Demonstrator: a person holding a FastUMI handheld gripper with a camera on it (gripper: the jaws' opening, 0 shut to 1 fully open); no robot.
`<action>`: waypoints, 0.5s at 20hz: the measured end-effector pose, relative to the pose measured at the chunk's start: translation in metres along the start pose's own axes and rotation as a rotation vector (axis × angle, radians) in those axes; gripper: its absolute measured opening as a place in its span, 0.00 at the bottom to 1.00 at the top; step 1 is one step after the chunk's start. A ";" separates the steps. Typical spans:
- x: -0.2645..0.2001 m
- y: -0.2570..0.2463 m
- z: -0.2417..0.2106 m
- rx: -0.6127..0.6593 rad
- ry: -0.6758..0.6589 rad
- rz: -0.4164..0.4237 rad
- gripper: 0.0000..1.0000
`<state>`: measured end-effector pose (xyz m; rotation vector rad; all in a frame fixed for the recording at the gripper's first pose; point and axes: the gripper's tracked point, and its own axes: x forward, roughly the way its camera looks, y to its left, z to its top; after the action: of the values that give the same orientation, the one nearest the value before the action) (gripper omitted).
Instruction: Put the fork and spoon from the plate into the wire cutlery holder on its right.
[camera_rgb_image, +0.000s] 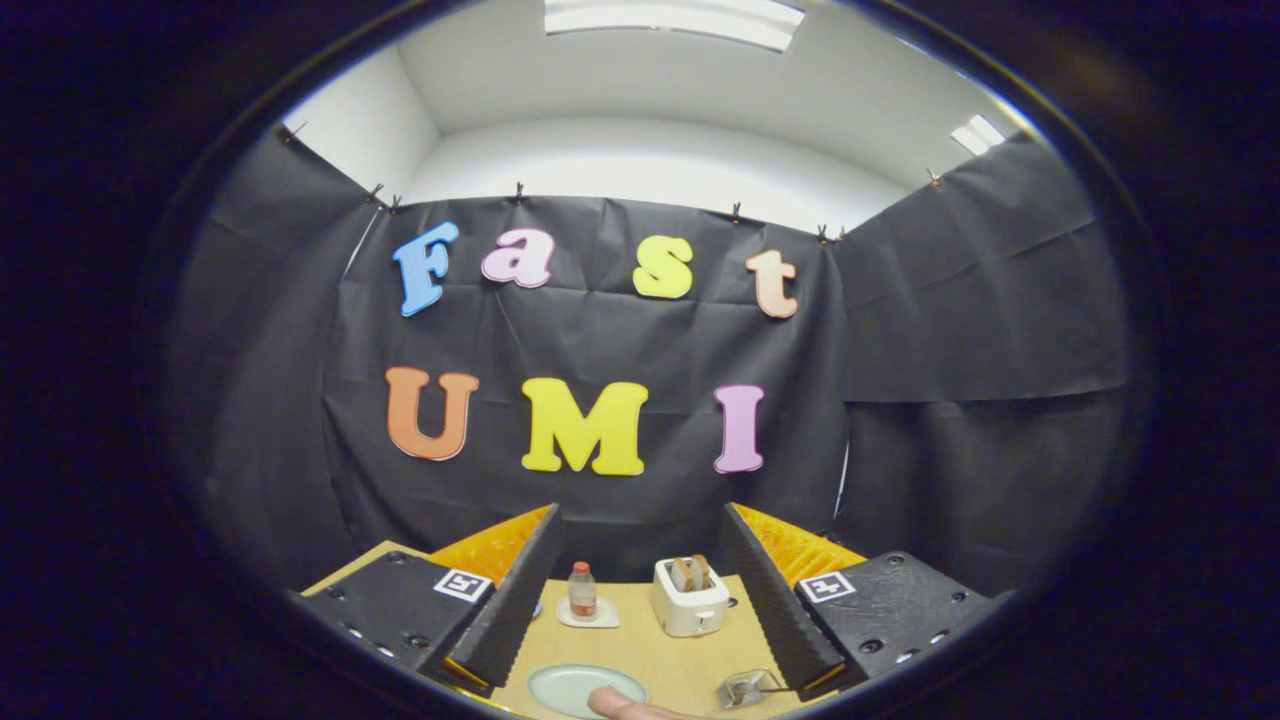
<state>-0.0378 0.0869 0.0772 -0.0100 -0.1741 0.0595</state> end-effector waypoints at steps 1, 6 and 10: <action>0.003 0.002 -0.003 -0.001 0.001 0.003 0.95; -0.004 -0.010 -0.018 0.001 0.038 -0.030 0.95; -0.003 -0.031 -0.026 0.004 0.054 -0.052 0.95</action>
<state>-0.0349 0.0558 0.0514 -0.0029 -0.1200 0.0075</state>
